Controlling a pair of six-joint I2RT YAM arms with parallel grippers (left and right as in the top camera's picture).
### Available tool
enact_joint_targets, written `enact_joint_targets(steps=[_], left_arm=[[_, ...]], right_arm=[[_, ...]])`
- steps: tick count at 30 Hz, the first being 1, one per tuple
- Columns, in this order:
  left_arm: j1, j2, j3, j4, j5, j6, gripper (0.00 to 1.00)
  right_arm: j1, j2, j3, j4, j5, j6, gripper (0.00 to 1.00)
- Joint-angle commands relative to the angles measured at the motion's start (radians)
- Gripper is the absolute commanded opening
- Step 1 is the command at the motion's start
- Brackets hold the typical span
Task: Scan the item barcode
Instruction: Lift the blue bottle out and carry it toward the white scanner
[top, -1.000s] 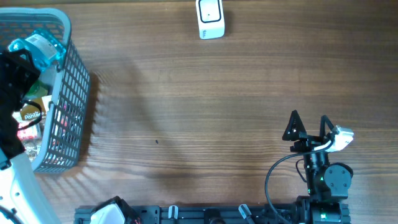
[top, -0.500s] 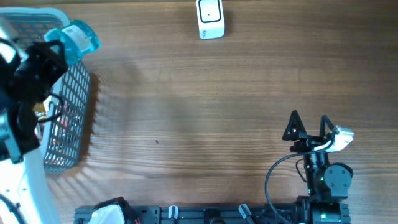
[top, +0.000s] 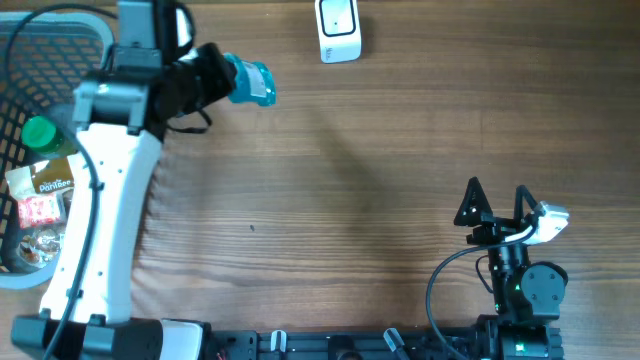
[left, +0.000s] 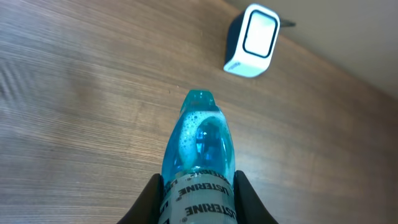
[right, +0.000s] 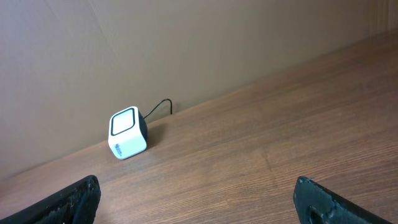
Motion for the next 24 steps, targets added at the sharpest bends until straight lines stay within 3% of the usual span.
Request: enact_joint_targets(steps=[1, 5, 12, 15, 18, 22, 24], left_arm=[[-0.089, 0.022, 0.034, 0.014, -0.076, -0.044, 0.04], [-0.177, 0.053, 0.034, -0.009, -0.173, -0.180, 0.04], [-0.296, 0.089, 0.034, -0.095, -0.401, -0.604, 0.04], [-0.313, 0.118, 0.034, -0.130, -0.421, -0.702, 0.04], [-0.325, 0.140, 0.034, -0.112, -0.417, -0.637, 0.04], [-0.352, 0.164, 0.034, -0.056, -0.349, -0.346, 0.04], [-0.353, 0.185, 0.034, -0.025, -0.214, -0.153, 0.04]], right_arm=[[-0.004, -0.005, -0.001, 0.003, -0.006, -0.017, 1.00], [-0.004, -0.005, -0.001, 0.003, -0.006, -0.017, 1.00], [-0.004, -0.005, -0.001, 0.003, -0.006, -0.017, 1.00], [-0.004, -0.005, -0.001, 0.003, -0.006, -0.017, 1.00], [-0.004, -0.005, -0.001, 0.003, -0.006, -0.017, 1.00], [-0.004, -0.005, -0.001, 0.003, -0.006, -0.017, 1.00], [-0.004, -0.005, -0.001, 0.003, -0.006, -0.017, 1.00]])
